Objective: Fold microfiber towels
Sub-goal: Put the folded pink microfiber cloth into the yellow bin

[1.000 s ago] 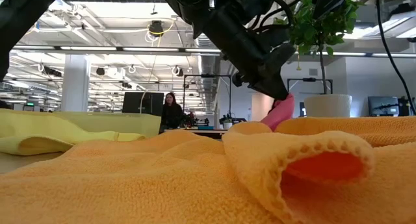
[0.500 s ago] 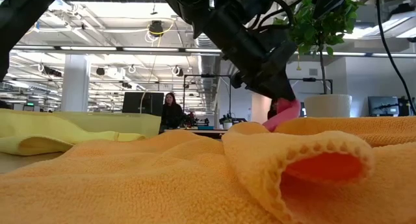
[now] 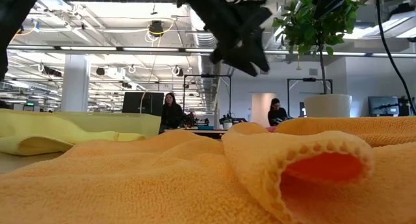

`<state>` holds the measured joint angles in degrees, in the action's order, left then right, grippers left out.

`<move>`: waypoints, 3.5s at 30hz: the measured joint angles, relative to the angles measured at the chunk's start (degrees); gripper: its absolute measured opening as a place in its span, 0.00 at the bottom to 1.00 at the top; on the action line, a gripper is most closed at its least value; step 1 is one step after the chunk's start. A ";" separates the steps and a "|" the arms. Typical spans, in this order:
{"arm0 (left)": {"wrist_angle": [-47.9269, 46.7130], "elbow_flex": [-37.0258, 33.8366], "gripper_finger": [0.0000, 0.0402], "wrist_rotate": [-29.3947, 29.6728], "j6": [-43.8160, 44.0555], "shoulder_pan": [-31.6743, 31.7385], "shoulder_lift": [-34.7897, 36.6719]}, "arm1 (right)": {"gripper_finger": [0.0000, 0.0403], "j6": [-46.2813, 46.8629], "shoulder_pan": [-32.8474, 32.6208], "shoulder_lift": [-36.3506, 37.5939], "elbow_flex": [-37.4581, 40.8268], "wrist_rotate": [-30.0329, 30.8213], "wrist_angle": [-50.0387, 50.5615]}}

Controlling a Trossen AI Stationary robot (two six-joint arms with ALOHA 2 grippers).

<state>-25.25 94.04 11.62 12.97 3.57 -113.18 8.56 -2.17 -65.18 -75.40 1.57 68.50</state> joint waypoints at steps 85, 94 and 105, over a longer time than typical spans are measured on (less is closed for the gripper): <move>-6.97 -0.50 0.37 -8.46 -14.60 4.97 -14.30 | 0.45 -6.05 3.88 -0.01 -0.02 -0.05 0.01; -8.64 -0.50 0.02 -7.76 -13.86 5.16 -14.25 | 0.45 -6.03 3.88 -0.01 -0.02 -0.05 -0.01; -20.97 -0.83 0.00 -7.94 -15.70 6.26 -11.65 | 0.45 -5.99 3.88 -0.01 -0.02 -0.05 -0.37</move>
<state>-46.22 93.21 3.68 -2.72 9.83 -124.83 2.57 1.72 -65.19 -75.42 1.52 68.13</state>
